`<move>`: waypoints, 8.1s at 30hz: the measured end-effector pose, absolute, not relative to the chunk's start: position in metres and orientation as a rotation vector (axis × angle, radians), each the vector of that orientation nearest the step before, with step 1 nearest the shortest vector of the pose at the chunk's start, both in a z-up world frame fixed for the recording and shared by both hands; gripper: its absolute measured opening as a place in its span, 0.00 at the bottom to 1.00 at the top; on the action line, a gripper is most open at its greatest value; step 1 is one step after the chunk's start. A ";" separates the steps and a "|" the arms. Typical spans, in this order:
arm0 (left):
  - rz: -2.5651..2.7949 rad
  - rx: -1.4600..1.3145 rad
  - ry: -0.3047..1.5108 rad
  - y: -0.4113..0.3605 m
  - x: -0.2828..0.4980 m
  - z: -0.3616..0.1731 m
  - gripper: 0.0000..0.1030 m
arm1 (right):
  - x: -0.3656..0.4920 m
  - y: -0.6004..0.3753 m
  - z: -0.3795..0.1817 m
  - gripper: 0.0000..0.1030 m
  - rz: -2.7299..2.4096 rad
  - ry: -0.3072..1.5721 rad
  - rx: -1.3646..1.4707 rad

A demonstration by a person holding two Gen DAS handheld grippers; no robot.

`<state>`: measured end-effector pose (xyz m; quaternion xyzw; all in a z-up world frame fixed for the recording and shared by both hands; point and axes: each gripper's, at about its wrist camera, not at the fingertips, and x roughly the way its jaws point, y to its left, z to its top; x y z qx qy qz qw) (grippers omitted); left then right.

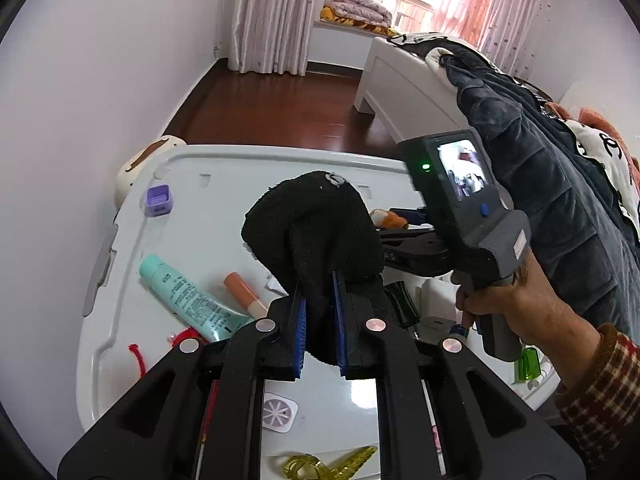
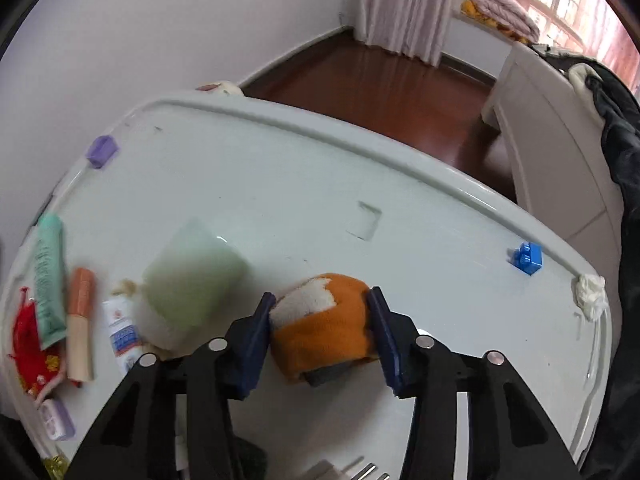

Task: Collect trash
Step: 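Grasp the black hat with the left gripper while the right grasps the orange toy, then drop the black hat and orange toy into the orange bucket, then grasp the pale green cup with the left gripper while the right grasps the green-white tube, then release the pale green cup and green-white tube into the orange bucket, then grasp the teal tube with the left gripper while the right grasps the small blue-capped bottle, then drop the teal tube and small bottle into the orange bucket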

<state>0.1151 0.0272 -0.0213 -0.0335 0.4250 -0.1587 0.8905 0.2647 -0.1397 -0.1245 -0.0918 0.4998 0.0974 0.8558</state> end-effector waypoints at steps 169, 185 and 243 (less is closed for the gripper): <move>0.248 -0.429 1.124 0.135 0.197 -0.090 0.58 | -0.046 -0.172 -0.069 0.87 0.224 0.907 -0.087; 0.131 -0.244 1.024 0.087 0.180 -0.081 0.30 | -0.033 -0.186 -0.069 0.87 0.137 0.907 -0.122; -0.392 0.147 1.278 -0.004 -0.127 -0.127 0.35 | -0.142 -0.127 -0.155 0.76 0.533 1.312 -0.245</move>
